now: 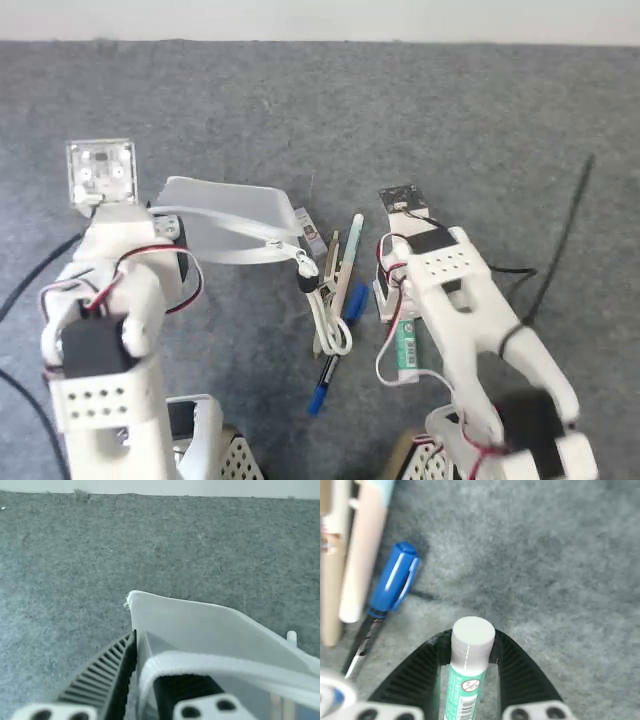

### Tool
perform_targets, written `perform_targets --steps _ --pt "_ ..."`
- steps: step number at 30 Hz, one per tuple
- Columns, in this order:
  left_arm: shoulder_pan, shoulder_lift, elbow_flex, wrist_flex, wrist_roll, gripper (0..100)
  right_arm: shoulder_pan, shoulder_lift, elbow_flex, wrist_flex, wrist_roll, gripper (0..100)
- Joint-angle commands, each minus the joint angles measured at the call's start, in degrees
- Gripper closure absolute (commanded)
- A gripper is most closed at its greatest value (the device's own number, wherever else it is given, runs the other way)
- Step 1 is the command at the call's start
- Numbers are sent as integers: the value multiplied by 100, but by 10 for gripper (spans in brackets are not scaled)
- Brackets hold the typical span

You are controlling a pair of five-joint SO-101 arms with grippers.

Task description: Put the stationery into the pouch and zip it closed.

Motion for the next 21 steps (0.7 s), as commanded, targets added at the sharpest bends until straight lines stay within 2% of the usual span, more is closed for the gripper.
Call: perform_targets --steps 1,4,9,18,21 --pt "9 193 -778 299 88 991 -92 -936 -264 400 -18 990" --pt "35 545 -1262 536 62 991 -92 -1253 -264 585 123 990" --pt "35 1240 -1912 985 -97 991 -92 -1657 -264 673 1134 991" --pt "0 1802 -1947 976 237 991 -163 -2888 -308 822 1266 991" --pt "0 1829 -1930 1002 246 991 -426 -3407 -308 910 1415 991"
